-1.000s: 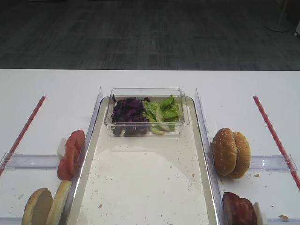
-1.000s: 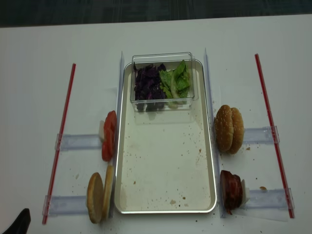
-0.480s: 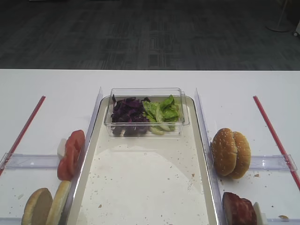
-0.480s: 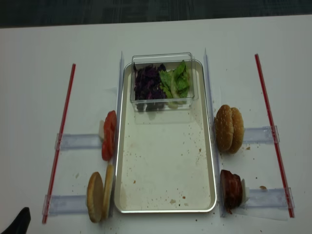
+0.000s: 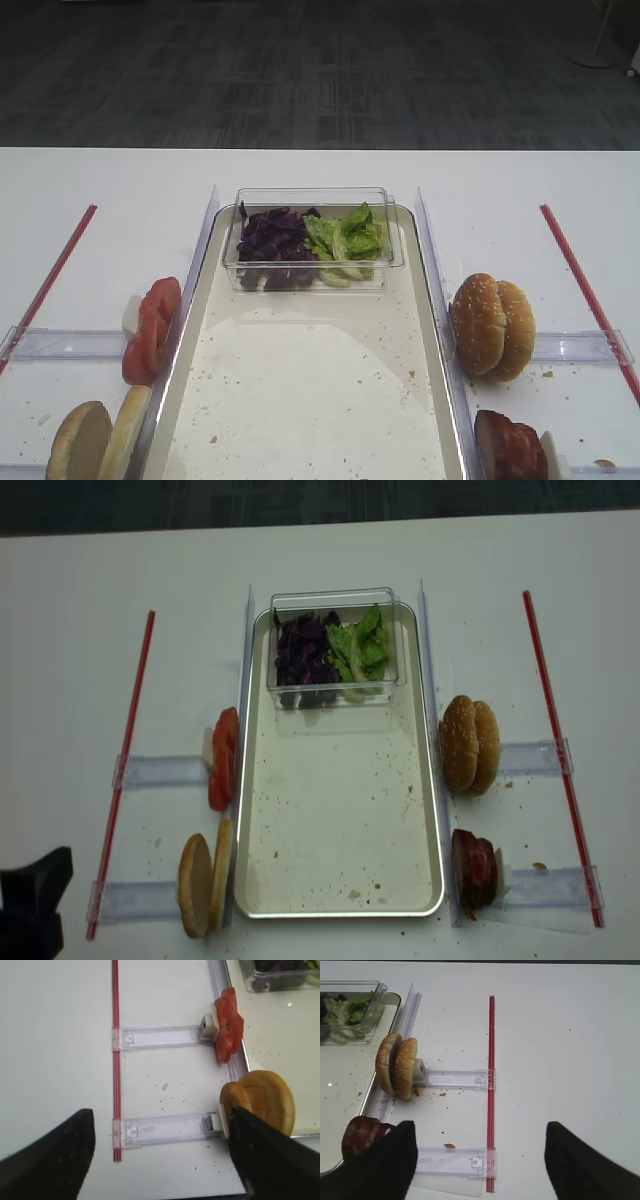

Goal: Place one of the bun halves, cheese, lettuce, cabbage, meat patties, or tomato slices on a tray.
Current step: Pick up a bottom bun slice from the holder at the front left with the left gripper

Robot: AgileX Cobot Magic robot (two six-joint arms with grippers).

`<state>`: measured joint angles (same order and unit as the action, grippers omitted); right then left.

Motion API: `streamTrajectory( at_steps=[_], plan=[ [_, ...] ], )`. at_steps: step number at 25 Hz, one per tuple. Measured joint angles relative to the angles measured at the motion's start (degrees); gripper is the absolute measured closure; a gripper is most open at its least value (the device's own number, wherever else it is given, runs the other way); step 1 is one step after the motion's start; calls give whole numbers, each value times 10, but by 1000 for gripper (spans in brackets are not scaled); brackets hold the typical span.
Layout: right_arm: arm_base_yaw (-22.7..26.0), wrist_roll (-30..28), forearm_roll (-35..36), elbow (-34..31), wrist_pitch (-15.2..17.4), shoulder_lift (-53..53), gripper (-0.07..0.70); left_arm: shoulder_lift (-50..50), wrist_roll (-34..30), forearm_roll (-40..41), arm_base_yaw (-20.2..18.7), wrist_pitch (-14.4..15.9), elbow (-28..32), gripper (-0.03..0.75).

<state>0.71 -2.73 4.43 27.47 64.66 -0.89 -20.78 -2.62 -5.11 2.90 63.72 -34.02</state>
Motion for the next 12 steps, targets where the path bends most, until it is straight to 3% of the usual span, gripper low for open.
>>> streamTrajectory(
  at_steps=[12],
  plan=[
    [0, 0, 0, 0, 0, 0, 79, -301, -4, -1, 0, -62, -34, 207]
  ],
)
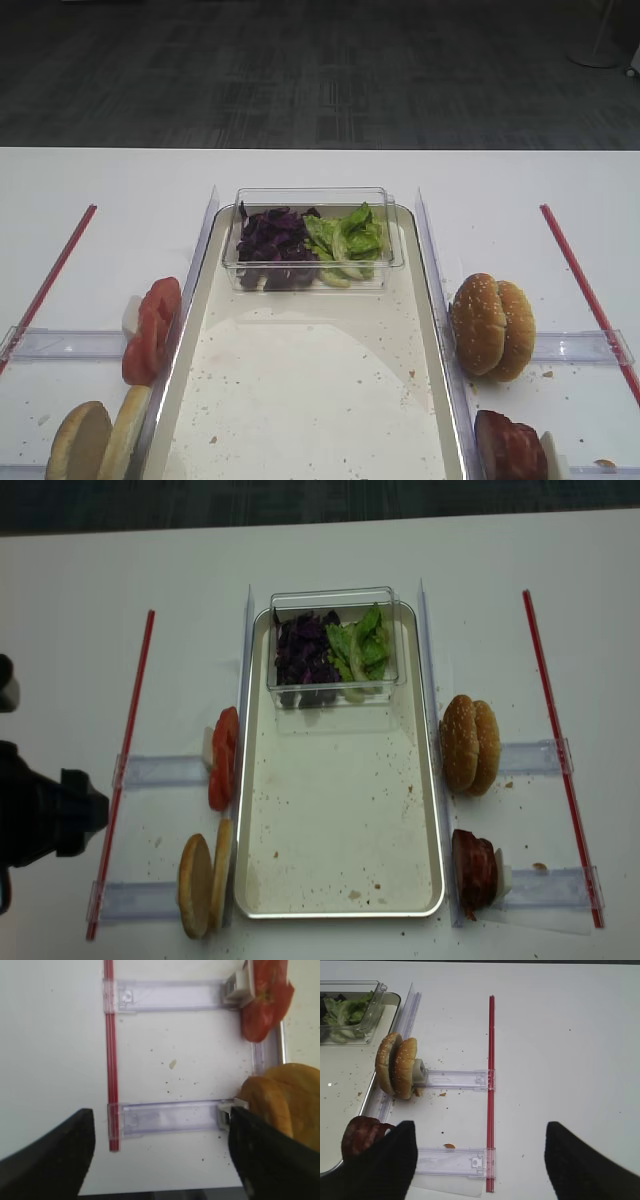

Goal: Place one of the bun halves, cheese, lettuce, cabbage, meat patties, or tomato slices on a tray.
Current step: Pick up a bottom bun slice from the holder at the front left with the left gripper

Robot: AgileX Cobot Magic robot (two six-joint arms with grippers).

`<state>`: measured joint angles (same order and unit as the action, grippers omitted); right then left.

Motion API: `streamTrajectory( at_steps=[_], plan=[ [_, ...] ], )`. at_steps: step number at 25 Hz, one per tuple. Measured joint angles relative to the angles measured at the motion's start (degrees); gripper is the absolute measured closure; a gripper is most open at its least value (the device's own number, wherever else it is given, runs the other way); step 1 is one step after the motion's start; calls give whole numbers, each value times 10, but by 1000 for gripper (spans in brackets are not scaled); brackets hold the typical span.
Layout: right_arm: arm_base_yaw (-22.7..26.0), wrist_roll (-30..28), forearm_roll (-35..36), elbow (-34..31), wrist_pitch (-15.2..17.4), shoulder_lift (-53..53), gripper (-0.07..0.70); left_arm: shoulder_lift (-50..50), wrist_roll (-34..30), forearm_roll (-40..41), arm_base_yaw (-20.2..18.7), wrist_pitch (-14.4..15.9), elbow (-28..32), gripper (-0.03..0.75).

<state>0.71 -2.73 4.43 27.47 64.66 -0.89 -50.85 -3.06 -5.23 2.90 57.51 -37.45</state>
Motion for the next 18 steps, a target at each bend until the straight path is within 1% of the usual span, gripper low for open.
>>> streamTrajectory(
  at_steps=[5, 8, 12, 14, 16, 18],
  plan=[
    [0, 0, 0, 0, 0, 0, 79, -109, 0, 0, 0, -12, 0, 207],
    [0, 0, 0, 0, 0, 0, 79, -148, -3, -4, 0, -19, -2, 207],
    [0, 1, 0, 0, 0, 0, 79, -159, -7, -42, 0, -29, -3, 207],
    [0, 1, 0, 0, 0, 0, 79, -159, -13, -49, 0, -30, -3, 207],
    [0, 1, 0, 0, 0, 0, 79, -159, -20, -52, 0, -26, -3, 207],
    [0, 1, 0, 0, 0, 0, 79, -159, -21, -54, 0, -13, -4, 207]
  ],
)
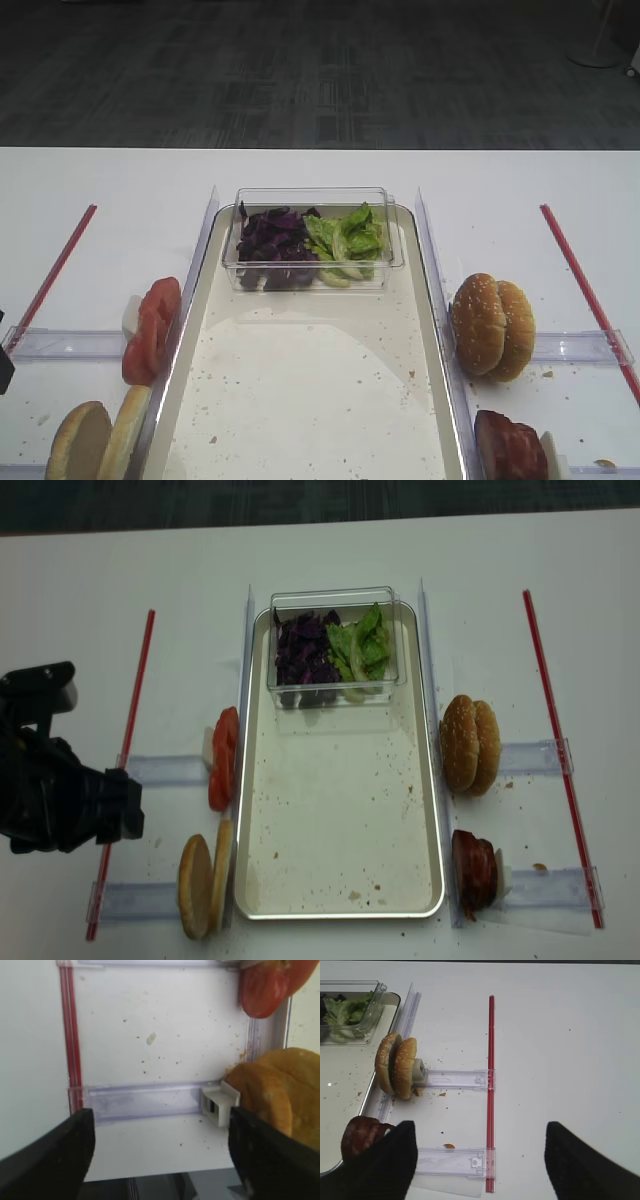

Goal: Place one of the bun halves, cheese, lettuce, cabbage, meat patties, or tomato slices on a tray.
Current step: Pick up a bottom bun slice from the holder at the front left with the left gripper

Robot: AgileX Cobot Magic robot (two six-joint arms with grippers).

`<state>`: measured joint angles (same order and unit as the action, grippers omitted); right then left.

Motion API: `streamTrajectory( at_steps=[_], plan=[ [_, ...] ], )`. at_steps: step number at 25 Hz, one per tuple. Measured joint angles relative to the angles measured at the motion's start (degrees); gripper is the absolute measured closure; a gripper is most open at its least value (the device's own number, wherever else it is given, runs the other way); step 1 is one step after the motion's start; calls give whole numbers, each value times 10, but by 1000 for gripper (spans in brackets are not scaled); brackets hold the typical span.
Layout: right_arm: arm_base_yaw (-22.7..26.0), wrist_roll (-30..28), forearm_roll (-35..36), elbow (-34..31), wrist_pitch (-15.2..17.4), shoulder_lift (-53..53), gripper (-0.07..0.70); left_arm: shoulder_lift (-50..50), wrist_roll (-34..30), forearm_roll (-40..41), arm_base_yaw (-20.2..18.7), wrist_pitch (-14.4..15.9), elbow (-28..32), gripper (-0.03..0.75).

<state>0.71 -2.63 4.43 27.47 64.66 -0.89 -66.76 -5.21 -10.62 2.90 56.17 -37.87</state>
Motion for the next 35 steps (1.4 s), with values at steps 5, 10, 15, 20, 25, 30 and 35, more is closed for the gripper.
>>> streamTrajectory(
  at_steps=[5, 10, 15, 20, 25, 30, 35],
  plan=[
    [0, 0, 0, 0, 0, 0, 79, 0, 0, -1, -1, 47, -30, 207],
    [0, 1, 0, 0, 0, 0, 79, 0, 0, -18, -3, 90, -60, 207],
    [0, 1, 0, 0, 0, 0, 79, 0, 6, -21, -40, 103, -66, 207],
    [0, 1, 0, 0, 0, 0, 79, 0, 45, -22, -110, 104, -66, 207],
    [0, 1, 0, 0, 0, 0, 79, 0, 103, -22, -195, 89, -66, 207],
    [0, 1, 0, 0, 0, 0, 79, -2, 163, -22, -280, 65, -66, 207],
    [0, 1, 0, 0, 0, 0, 79, -5, 212, -22, -349, 50, -66, 207]
  ],
)
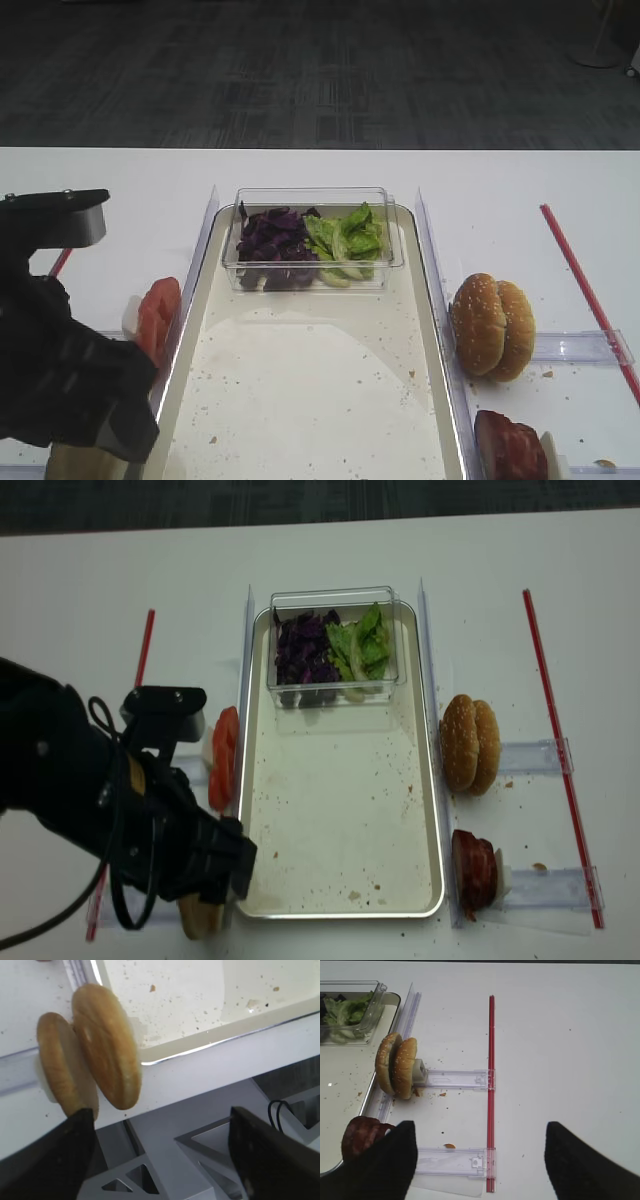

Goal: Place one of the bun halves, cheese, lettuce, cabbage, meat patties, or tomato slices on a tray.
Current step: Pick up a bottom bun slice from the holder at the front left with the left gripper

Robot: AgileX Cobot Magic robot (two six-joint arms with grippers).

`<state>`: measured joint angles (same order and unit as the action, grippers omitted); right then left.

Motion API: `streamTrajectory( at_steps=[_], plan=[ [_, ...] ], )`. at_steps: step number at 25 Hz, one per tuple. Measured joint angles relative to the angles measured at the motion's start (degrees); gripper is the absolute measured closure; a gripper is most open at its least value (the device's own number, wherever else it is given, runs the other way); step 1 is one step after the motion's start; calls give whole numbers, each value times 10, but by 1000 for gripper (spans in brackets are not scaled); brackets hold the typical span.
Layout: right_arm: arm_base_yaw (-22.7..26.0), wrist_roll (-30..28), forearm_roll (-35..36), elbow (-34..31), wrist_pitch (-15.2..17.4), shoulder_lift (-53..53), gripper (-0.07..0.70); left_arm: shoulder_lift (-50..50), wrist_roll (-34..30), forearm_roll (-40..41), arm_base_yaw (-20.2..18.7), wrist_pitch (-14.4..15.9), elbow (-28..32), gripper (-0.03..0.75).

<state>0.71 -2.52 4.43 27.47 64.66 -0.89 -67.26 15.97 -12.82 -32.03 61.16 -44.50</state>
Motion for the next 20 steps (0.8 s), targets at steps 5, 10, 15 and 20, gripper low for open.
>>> streamTrajectory(
  at_steps=[5, 10, 15, 20],
  plan=[
    [0, 0, 0, 0, 0, 0, 79, 0, 18, 1, -20, -1, 0, 207],
    [0, 0, 0, 0, 0, 0, 79, -10, 21, 6, -20, -7, 0, 224],
    [0, 0, 0, 0, 0, 0, 79, -64, 21, 6, -20, -15, -1, 243],
    [0, 0, 0, 0, 0, 0, 79, -102, 21, 7, -20, -36, -5, 244]
  ],
)
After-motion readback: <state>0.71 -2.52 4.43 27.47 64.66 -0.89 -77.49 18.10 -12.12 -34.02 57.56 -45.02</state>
